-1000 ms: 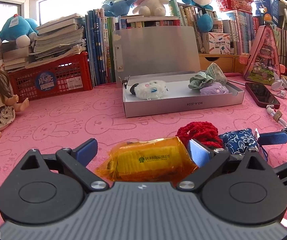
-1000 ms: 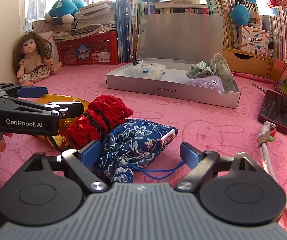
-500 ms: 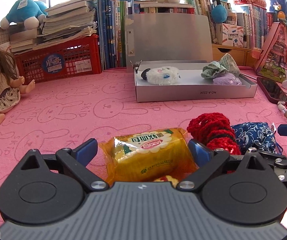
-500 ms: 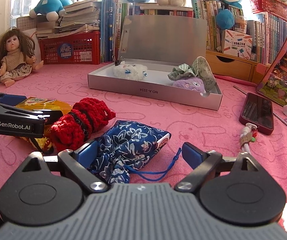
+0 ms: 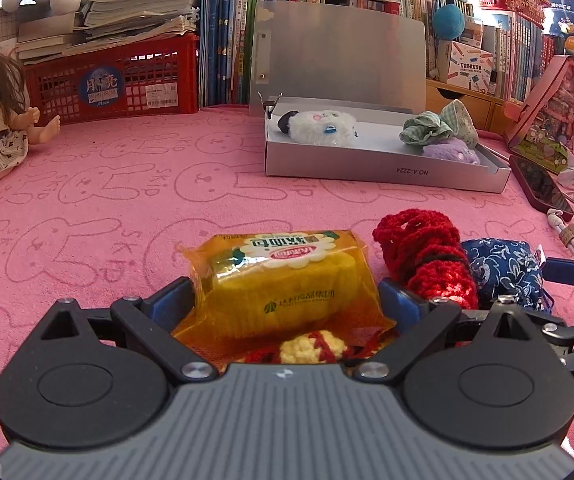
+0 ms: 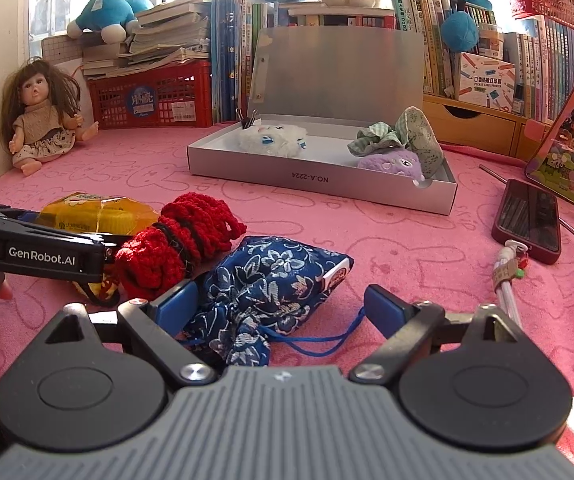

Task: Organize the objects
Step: 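Close left tool on the yellow package while right tool closes on the blue pouch, then carry the yellow package with left tool into the box while right tool carries the pouch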

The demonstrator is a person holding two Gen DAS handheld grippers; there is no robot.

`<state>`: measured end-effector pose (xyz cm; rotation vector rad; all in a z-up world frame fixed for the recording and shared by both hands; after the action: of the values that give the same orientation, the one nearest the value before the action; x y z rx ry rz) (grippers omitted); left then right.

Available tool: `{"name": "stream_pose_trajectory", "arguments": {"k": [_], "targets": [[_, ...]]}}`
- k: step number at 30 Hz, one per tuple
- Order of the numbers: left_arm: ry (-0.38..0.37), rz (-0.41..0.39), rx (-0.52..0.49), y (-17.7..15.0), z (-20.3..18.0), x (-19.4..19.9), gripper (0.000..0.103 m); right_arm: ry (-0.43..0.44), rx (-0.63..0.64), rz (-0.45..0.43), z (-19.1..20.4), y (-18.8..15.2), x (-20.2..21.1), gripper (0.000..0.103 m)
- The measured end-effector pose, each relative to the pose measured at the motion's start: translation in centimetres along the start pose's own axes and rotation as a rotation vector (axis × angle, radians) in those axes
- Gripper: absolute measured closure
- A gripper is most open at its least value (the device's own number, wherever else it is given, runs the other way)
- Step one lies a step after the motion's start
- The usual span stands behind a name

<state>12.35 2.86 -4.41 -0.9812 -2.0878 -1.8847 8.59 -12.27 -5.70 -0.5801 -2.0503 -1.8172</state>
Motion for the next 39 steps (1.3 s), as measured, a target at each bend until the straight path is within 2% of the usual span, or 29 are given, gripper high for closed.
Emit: {"name": "stream_pose_trajectory", "arguments": {"k": [4,14,18,27,32,39], "targets": [[-0.009,-0.025,-0.005,0.5,-0.2,0.5,0.004,0.000,0.001,0.000,0.0,0.0,0.0,0.009],[0.002,-0.014,0.004,0.2,-0.2,0.3,0.005,0.002,0.020,0.000,0.4,-0.2,0.1,0.010],[-0.001,-0.017,0.004,0.2,-0.2,0.5,0.011,0.014,0.024,-0.003,0.5,-0.2,0.1,0.011],[0.005,-0.030,-0.007,0.3,-0.4,0.8,0.019,0.068,0.026,-0.012,0.7,-0.4,0.4,0.023],[-0.005,-0.033,0.008,0.3,-0.5,0.8,0.021,0.081,0.015,-0.024,0.8,-0.4,0.7,0.039],[-0.015,-0.051,0.012,0.8,-0.7,1.2,0.021,0.095,-0.049,-0.008,0.2,-0.3,0.7,0.052]]}}
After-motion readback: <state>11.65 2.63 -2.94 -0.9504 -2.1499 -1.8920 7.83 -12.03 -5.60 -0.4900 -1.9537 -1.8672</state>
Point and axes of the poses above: each gripper's, at about its wrist camera, not at the fingertips, and x roughly against the way its jaws point, z to its left, y to its top, the point moved 7 cm from there along -x, roughly the way its jaws point, and after that the axes turned 15 degrees about -y, right-handed, at the moved point
